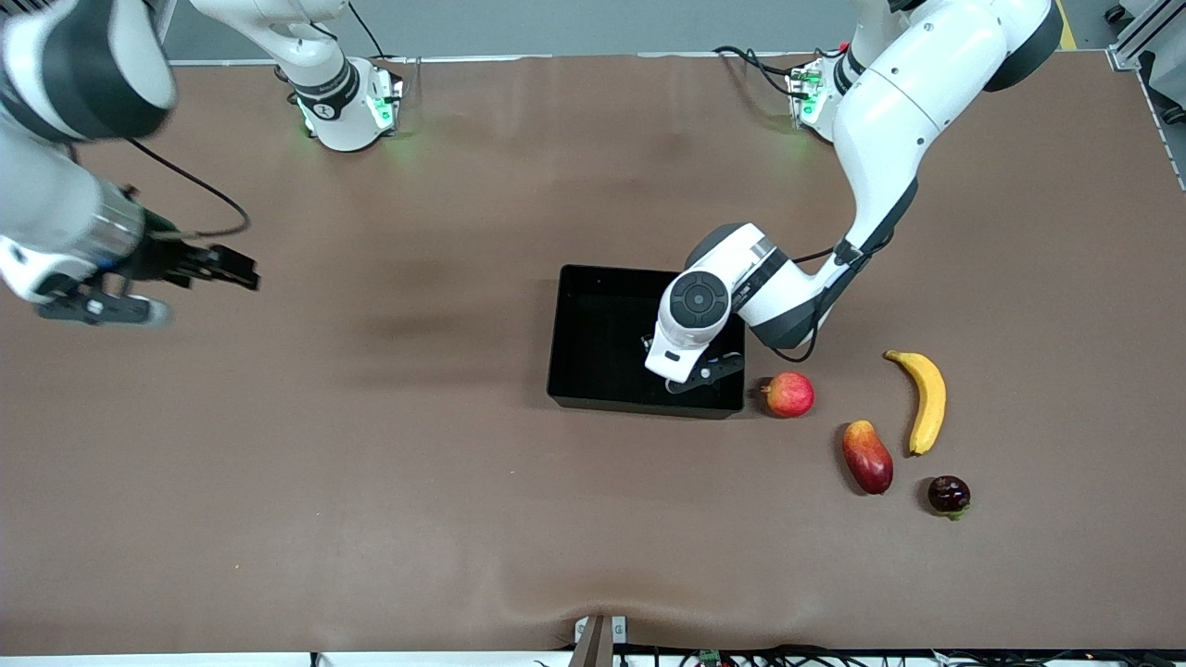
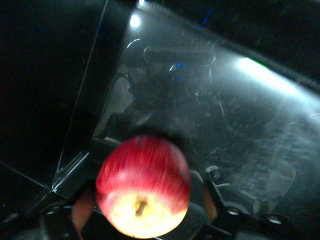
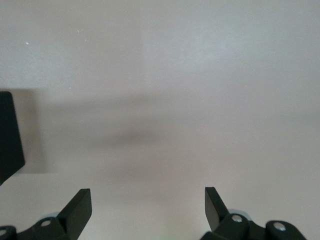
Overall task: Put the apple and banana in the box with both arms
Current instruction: 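Carry the apple over the tray with the left gripper while the right gripper withdraws, then open the left gripper to drop the apple and raise it away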
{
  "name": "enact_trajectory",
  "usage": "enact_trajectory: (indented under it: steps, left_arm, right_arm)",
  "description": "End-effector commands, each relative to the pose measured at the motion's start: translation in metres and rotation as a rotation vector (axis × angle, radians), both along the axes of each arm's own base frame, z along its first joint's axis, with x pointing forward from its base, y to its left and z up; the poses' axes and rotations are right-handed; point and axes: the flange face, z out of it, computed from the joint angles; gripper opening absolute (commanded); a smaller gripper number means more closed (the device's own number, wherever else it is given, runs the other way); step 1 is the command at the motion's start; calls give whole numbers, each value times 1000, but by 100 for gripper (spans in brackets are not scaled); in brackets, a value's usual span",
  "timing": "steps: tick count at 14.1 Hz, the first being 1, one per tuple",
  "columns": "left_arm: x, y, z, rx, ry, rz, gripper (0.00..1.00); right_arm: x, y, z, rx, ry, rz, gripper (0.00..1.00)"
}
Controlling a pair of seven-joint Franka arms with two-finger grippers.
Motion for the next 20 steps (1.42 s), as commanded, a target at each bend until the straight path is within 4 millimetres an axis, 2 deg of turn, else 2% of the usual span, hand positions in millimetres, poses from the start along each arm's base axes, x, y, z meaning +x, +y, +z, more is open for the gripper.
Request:
enact_trajectory:
  steps: [1,3,5,8,10,12,15,18,20]
  left_arm:
    - [32,21,58,-3,-108,49,100]
    - [63,57,122,7,-168,57,100]
    - [87,108,180,28,-200,52,100]
    - [99,181,252,69,-237,-33,100]
    - [94,221,290,105,-241,-97,100]
    - [85,249,325,136,-249,-137,100]
    - [72,277,359,104,-237,-171,100]
    - [49,287,395,101,-240,-206,100]
    - [37,307,413,105,-232,-230,100]
  right_arm:
    - [0,-13,54,-12,-44,-5,100]
    - [2,-8,62,-10,-71,3,100]
    - [4,-3,64,-5,-74,11,100]
    - [0,-3,70,-4,-78,95,100]
    - [-5,-6,68,-10,-40,94,100]
    - [-10,-5,67,-14,-6,94,100]
    - [-17,-9,66,-14,37,87,100]
    - [-18,-4,69,-21,29,48,100]
    - [-18,-3,69,-28,31,-4,100]
